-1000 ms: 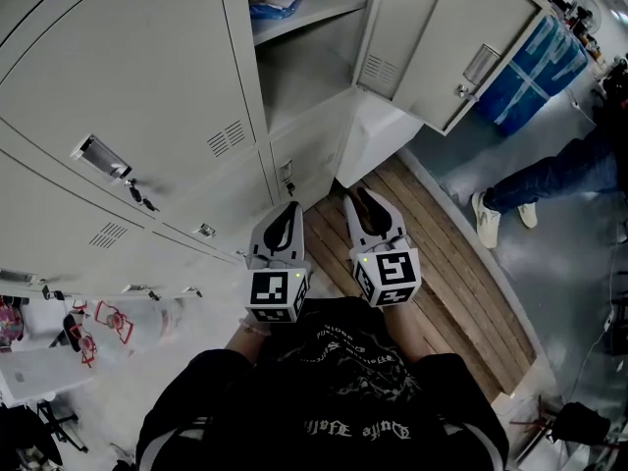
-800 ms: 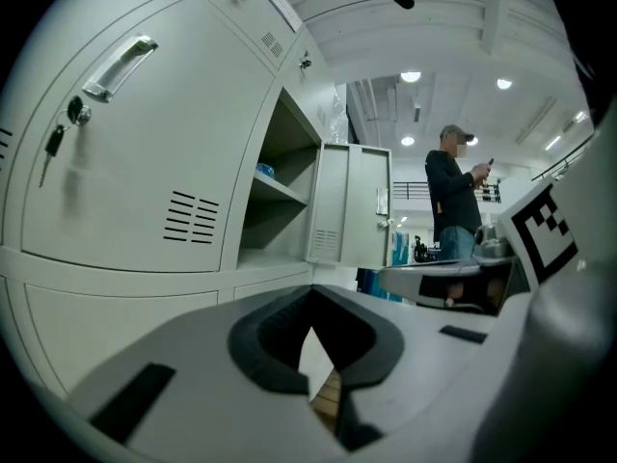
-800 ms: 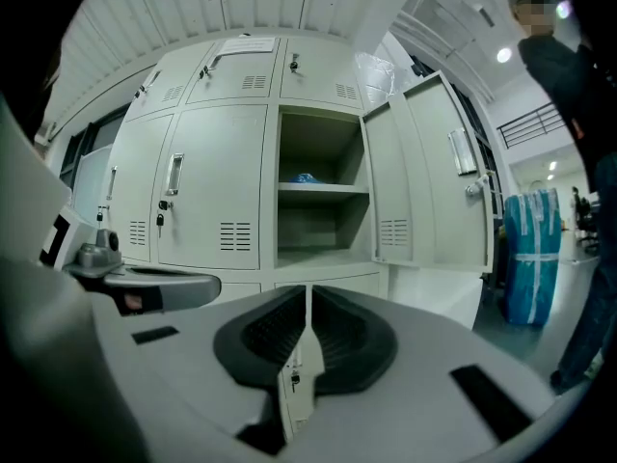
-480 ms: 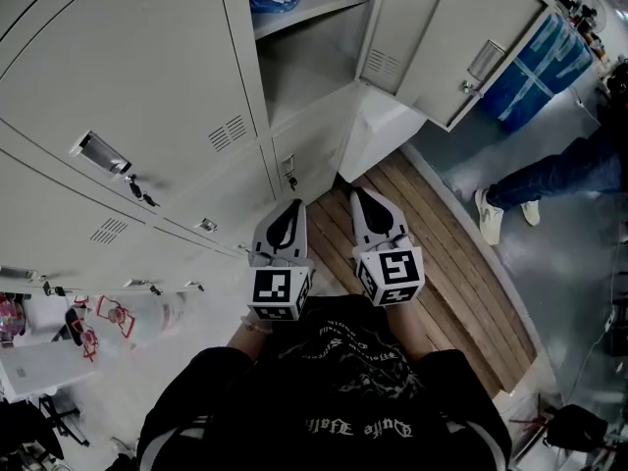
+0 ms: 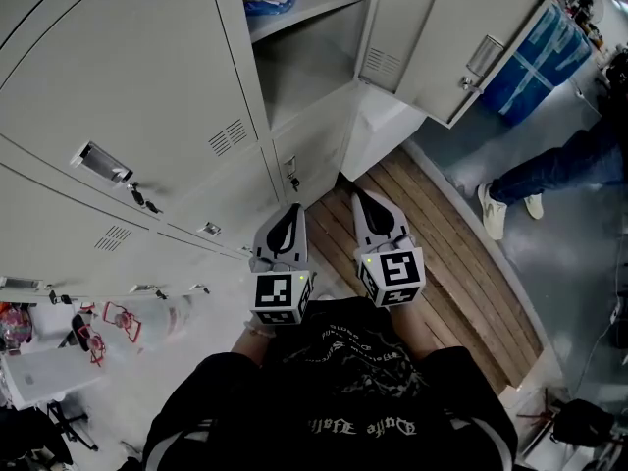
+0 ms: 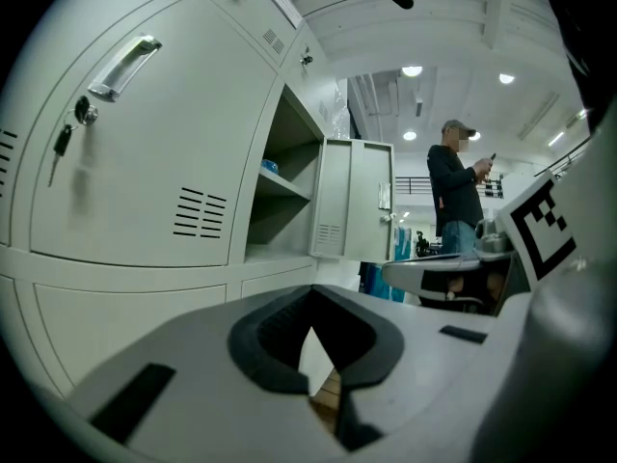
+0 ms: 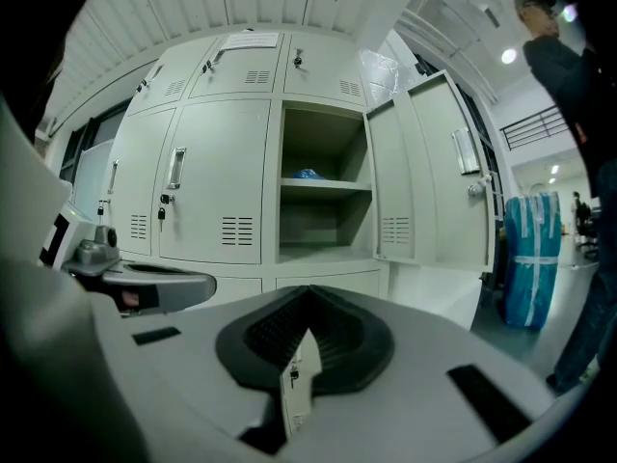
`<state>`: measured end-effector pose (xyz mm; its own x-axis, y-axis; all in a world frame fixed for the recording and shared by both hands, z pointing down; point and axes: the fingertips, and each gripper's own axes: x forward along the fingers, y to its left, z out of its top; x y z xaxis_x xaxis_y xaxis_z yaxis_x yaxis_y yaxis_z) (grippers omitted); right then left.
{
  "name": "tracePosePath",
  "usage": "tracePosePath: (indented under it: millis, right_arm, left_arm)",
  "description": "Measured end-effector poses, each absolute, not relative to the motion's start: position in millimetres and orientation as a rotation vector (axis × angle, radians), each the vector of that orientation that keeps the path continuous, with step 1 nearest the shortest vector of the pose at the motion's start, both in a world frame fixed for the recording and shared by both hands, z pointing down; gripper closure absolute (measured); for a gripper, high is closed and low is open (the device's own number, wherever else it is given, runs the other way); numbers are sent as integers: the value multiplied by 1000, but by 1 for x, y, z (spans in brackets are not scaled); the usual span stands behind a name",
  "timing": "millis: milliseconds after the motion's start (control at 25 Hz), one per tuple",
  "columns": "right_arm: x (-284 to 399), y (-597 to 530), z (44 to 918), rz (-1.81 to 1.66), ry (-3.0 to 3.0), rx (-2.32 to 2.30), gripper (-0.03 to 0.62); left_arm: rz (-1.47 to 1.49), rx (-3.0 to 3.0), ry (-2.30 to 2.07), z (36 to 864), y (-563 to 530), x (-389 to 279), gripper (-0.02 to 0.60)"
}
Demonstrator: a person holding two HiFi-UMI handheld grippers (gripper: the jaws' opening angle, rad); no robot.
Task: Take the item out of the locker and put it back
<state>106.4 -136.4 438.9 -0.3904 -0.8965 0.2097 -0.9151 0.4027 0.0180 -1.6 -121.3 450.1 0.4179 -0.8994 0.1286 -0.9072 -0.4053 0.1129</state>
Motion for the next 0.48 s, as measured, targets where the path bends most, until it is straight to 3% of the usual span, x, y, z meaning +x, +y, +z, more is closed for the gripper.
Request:
tracePosePath:
  millis: [480]
  right_arm:
    - [106, -139, 444, 158, -2476, 1622, 591]
  left_arm:
    - [76, 2508, -1617, 451, -130, -3, 575]
